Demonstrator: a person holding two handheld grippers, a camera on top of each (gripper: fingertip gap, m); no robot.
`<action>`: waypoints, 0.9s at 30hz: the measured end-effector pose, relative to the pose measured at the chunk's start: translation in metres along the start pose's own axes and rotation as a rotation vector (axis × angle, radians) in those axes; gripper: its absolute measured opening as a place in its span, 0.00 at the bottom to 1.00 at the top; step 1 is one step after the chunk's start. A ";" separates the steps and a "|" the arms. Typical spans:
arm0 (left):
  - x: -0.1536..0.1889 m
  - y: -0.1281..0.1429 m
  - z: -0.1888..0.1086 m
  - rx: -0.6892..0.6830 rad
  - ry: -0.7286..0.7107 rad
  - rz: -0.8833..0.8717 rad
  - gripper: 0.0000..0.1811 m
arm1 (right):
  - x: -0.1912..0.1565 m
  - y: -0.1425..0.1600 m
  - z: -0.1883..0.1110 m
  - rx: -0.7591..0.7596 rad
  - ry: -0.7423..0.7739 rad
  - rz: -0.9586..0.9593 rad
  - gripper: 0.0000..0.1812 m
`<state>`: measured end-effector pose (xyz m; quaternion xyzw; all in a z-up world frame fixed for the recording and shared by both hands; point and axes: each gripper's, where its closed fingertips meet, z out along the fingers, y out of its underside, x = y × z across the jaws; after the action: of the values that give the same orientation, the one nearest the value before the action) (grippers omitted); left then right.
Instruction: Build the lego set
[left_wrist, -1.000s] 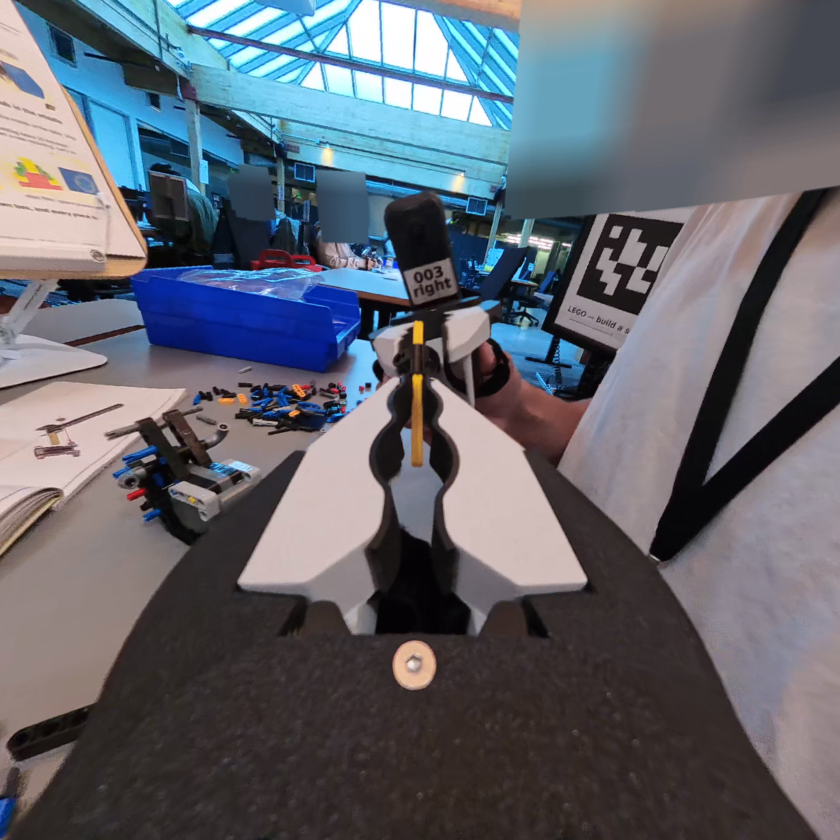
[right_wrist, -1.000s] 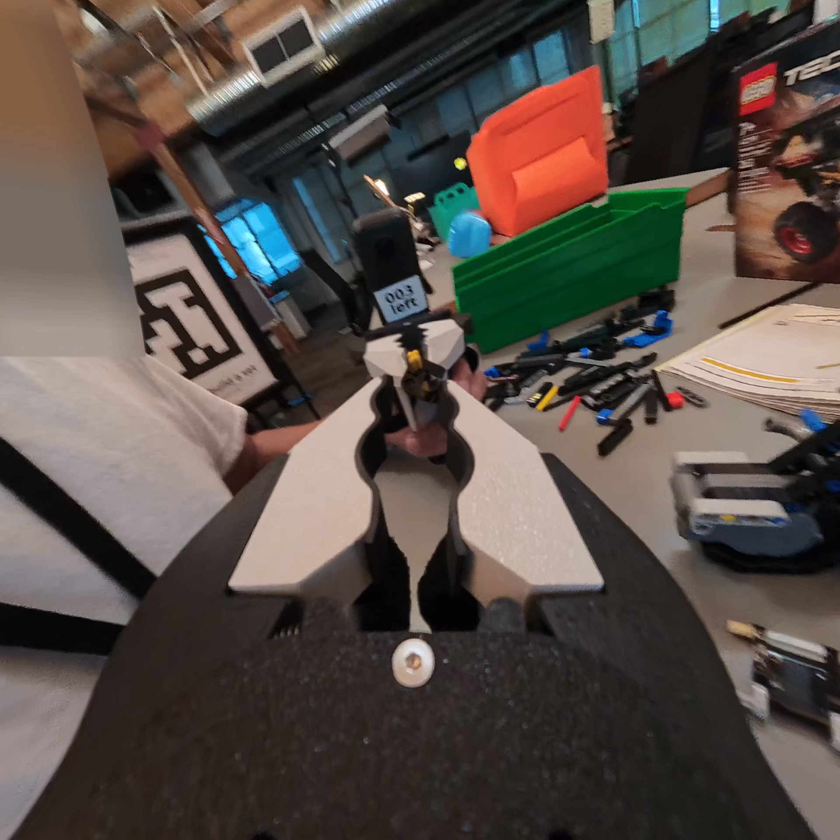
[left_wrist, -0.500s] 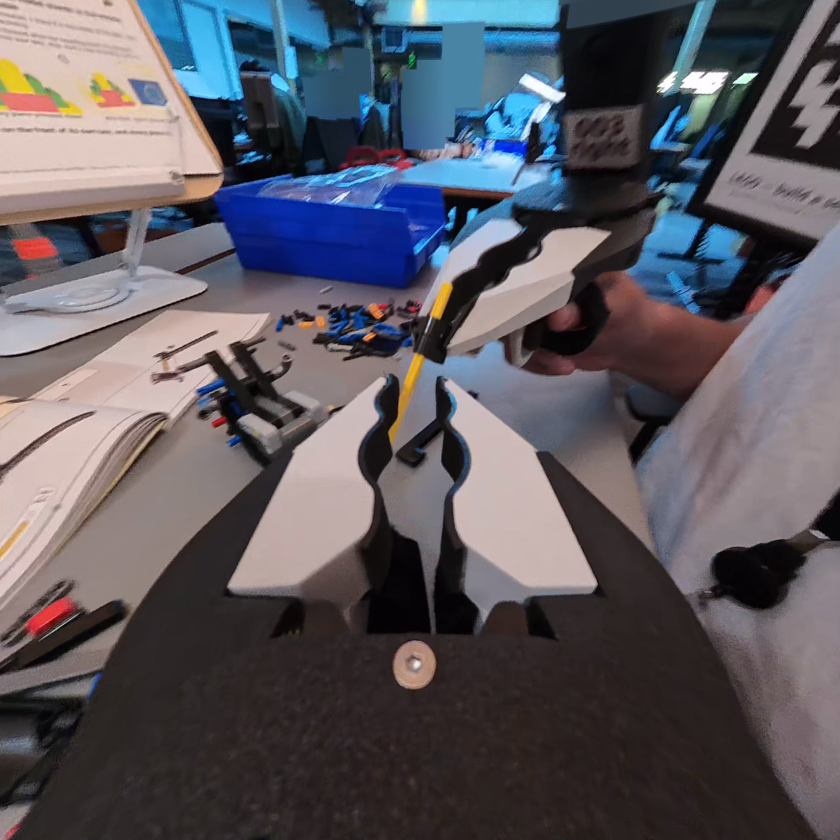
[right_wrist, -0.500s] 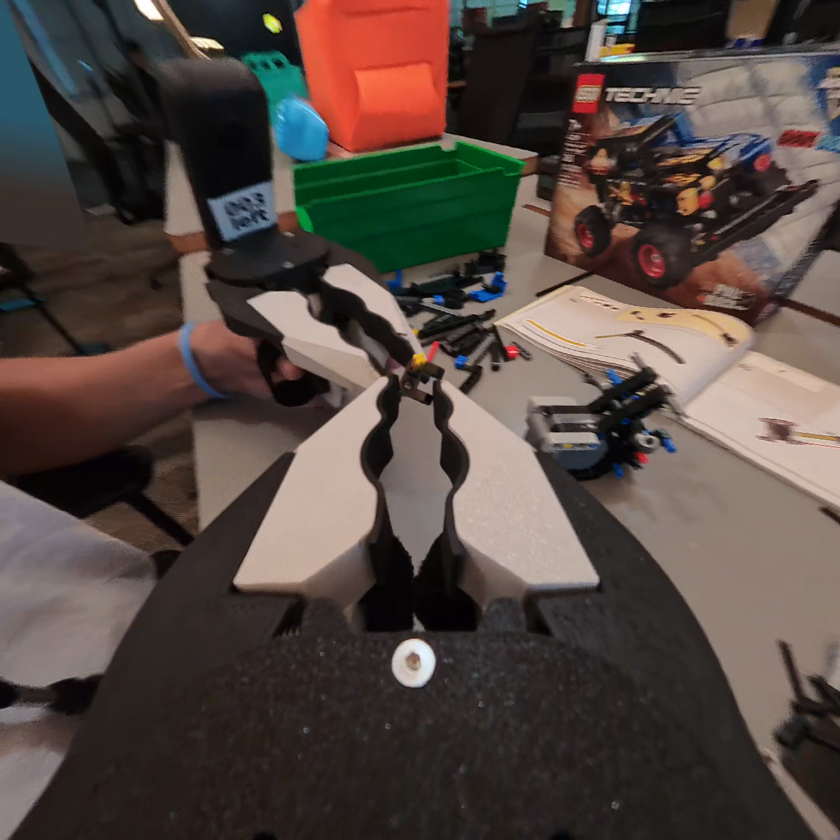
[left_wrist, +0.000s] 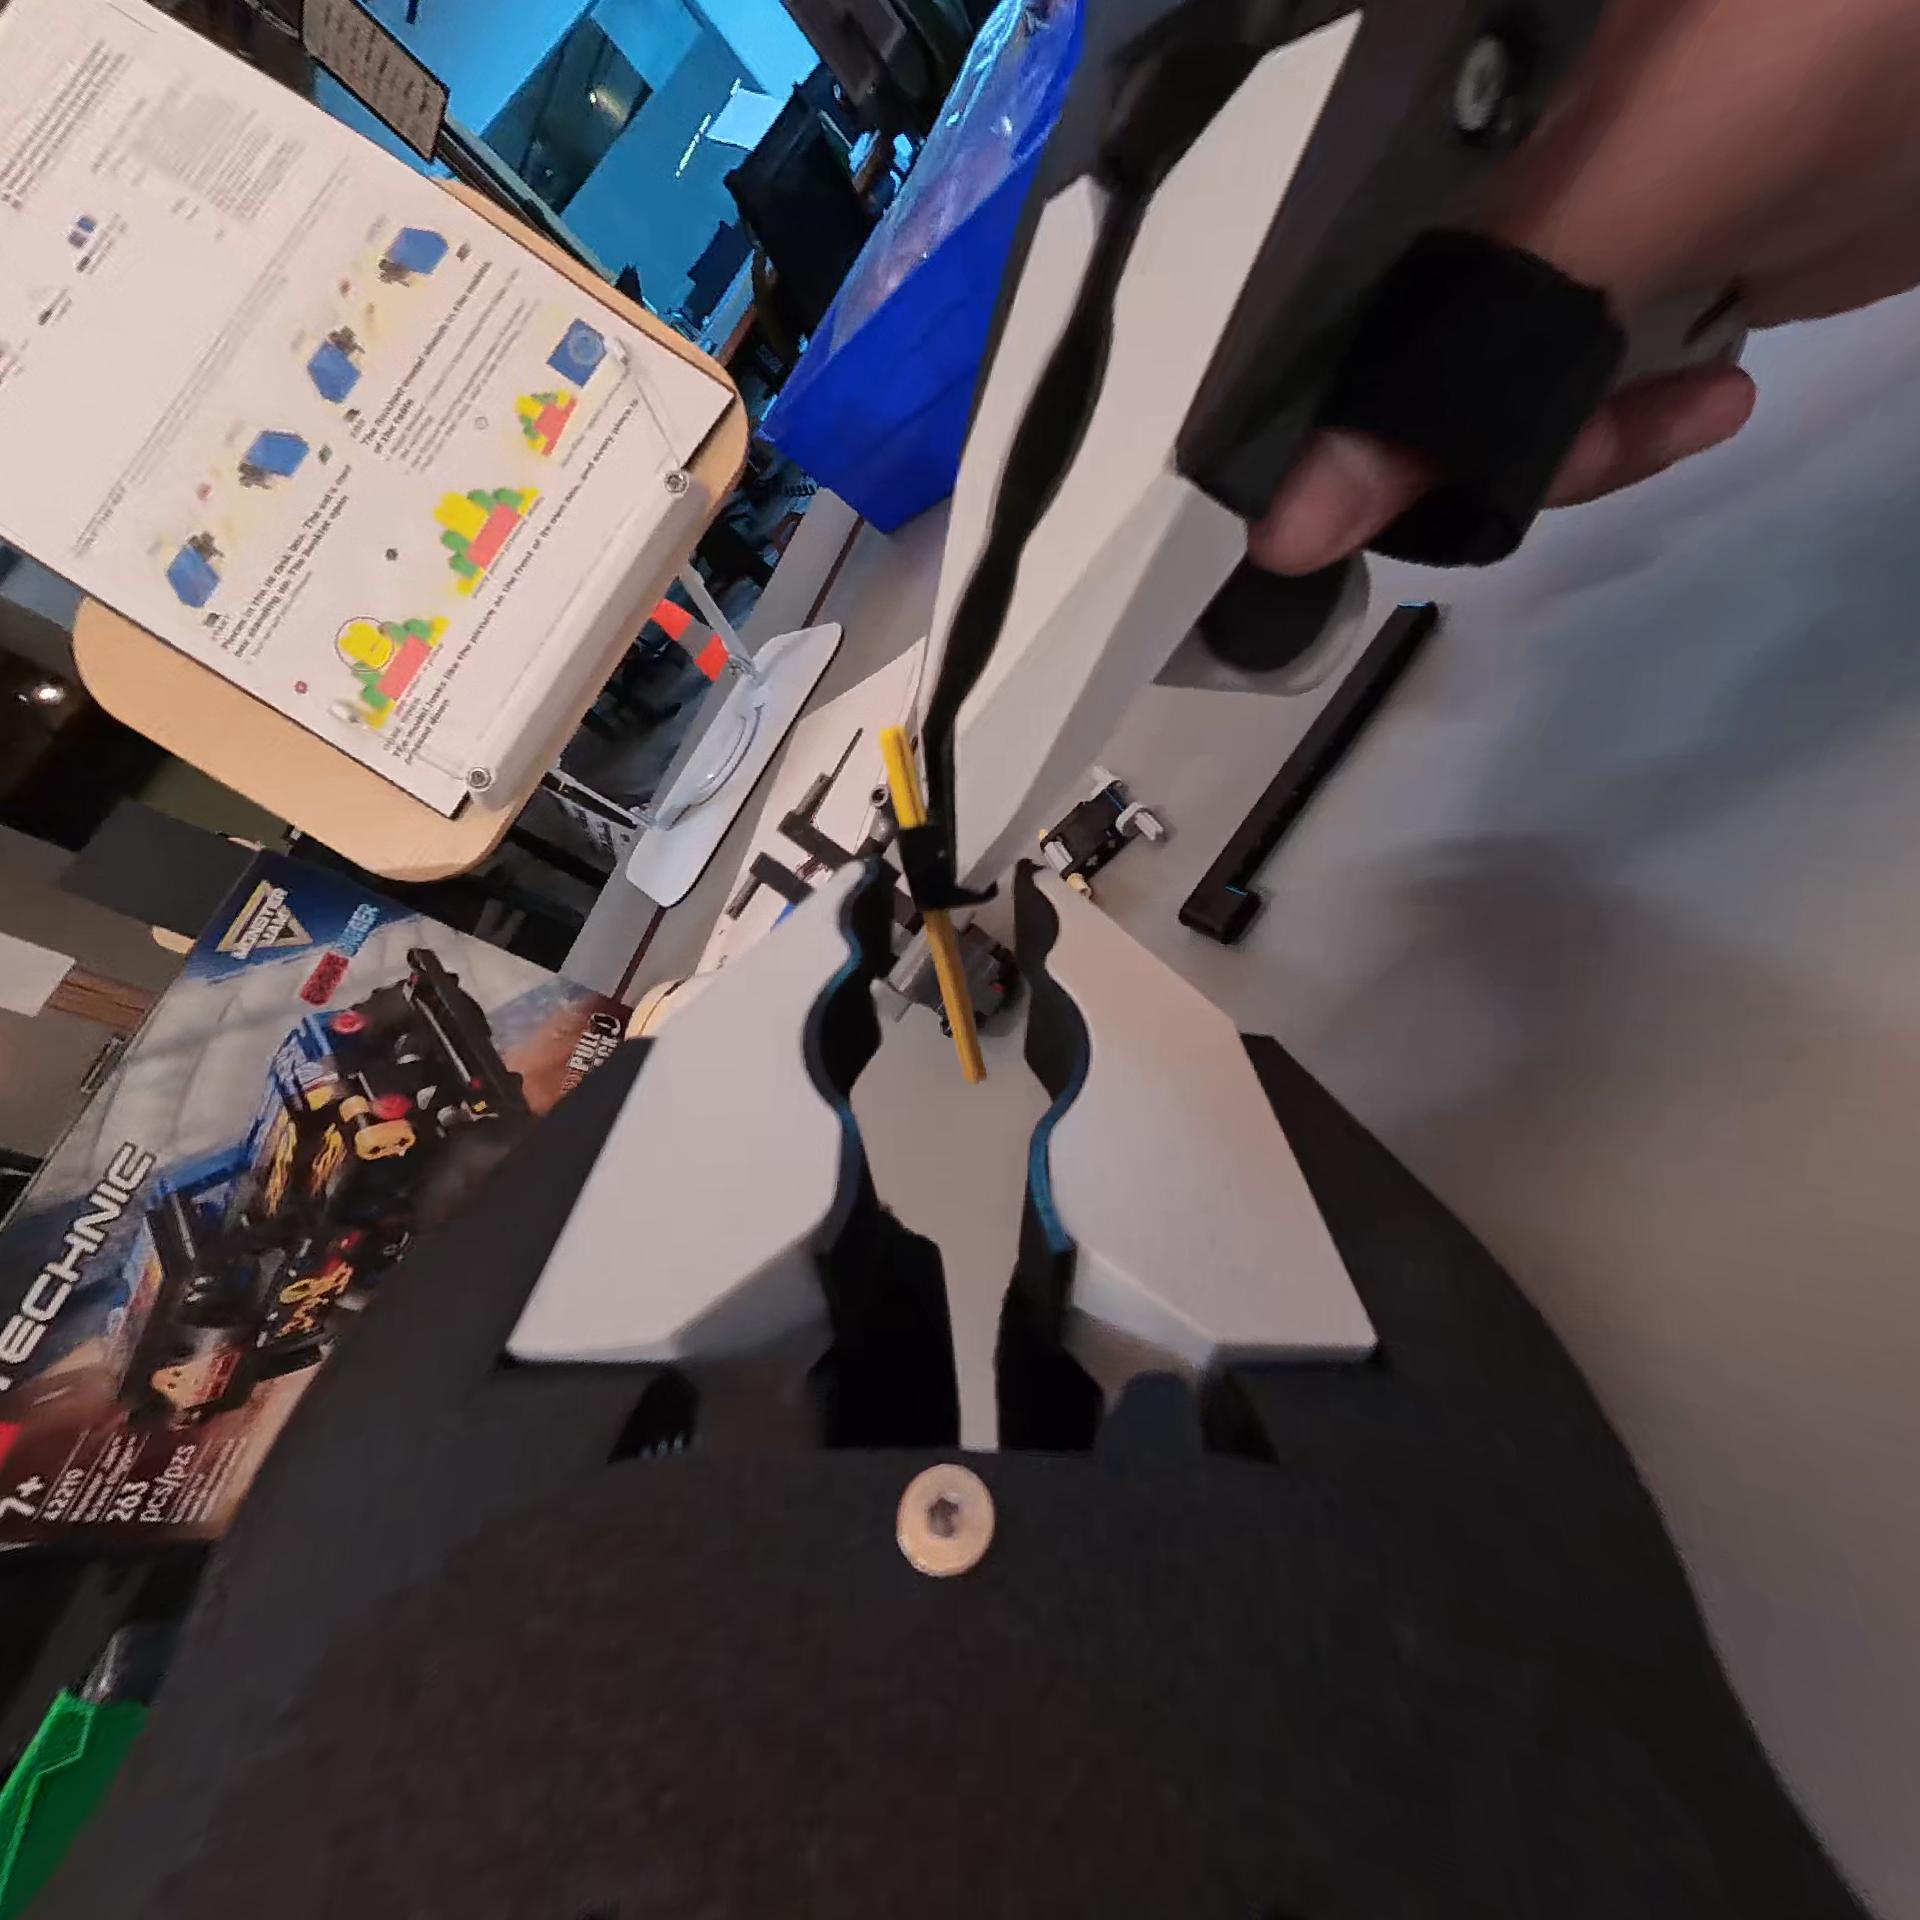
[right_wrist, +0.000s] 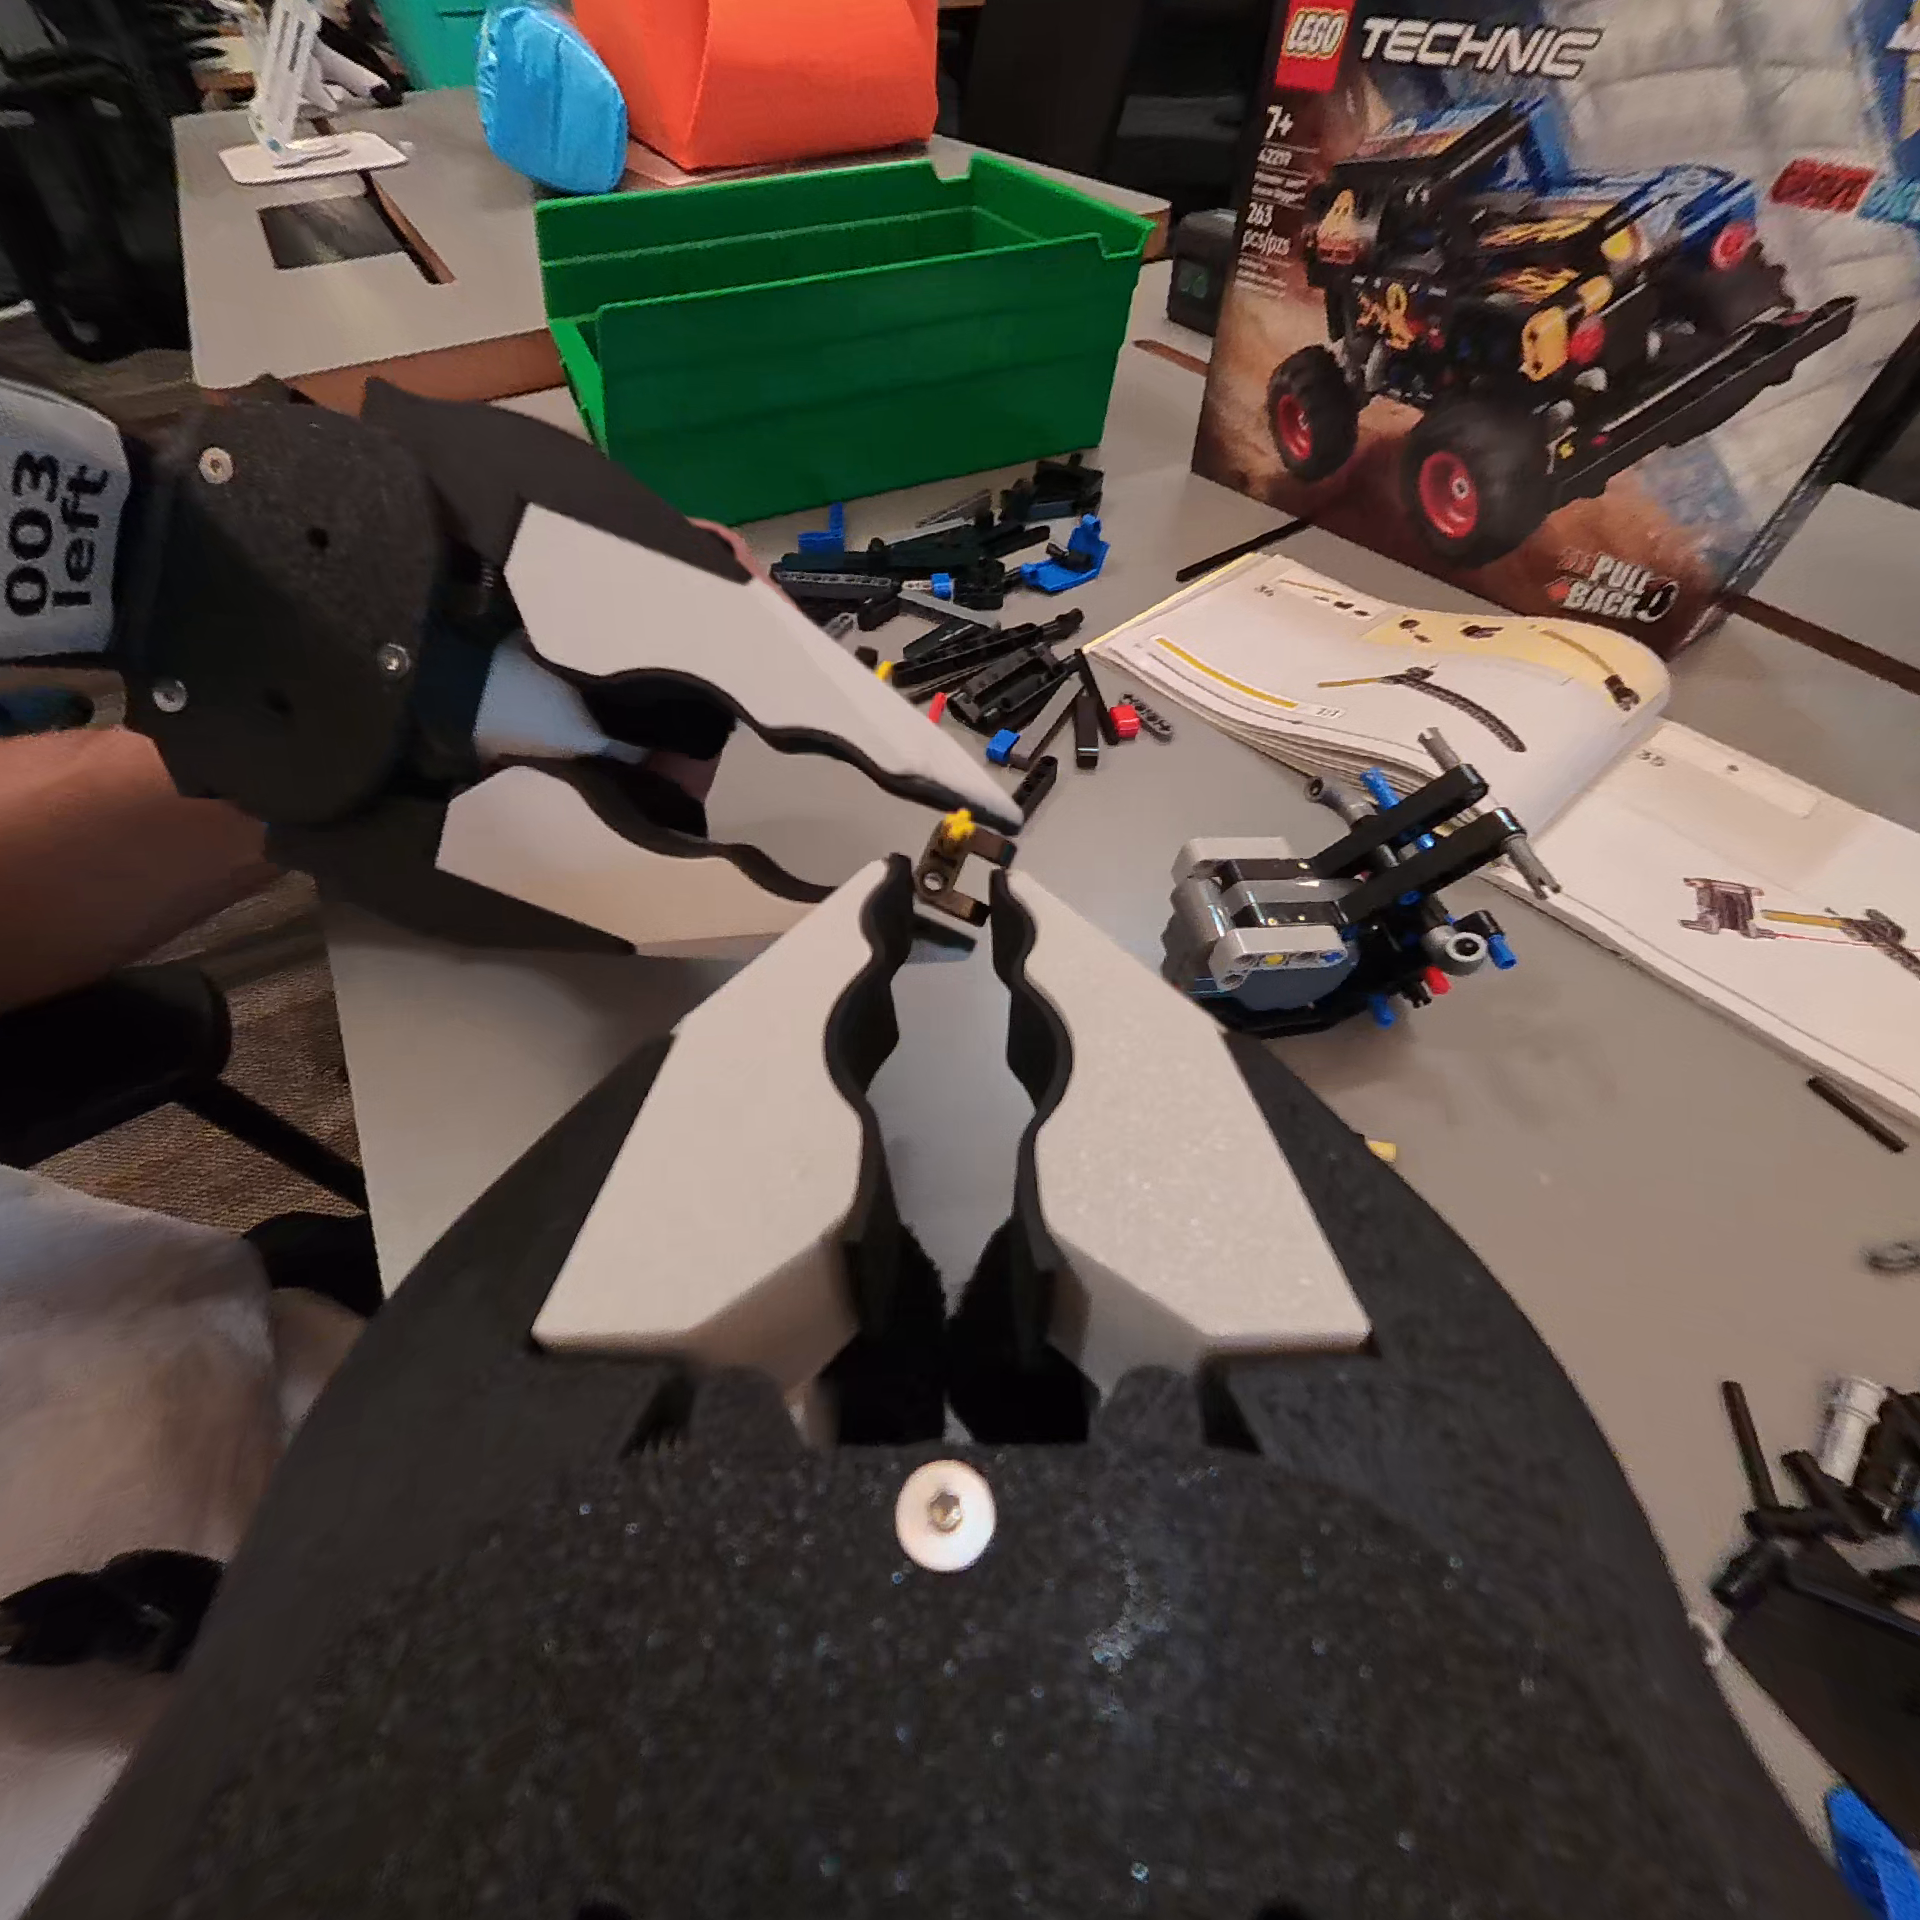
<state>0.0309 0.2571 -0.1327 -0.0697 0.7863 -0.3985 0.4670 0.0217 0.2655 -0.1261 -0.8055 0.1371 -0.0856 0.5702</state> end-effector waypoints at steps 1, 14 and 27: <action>0.000 -0.001 0.000 0.004 -0.001 0.001 0.09 | 0.000 0.000 0.000 0.000 0.000 -0.006 0.08; 0.000 -0.006 0.001 0.062 -0.026 -0.026 0.08 | -0.008 -0.005 -0.007 0.057 -0.131 0.069 0.14; -0.025 -0.034 -0.020 0.270 -0.060 -0.282 0.08 | -0.004 -0.034 -0.035 0.290 -0.403 0.386 0.14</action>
<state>0.0204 0.2578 -0.0872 -0.1277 0.6941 -0.5594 0.4347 0.0117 0.2462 -0.0819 -0.6758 0.1582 0.1667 0.7003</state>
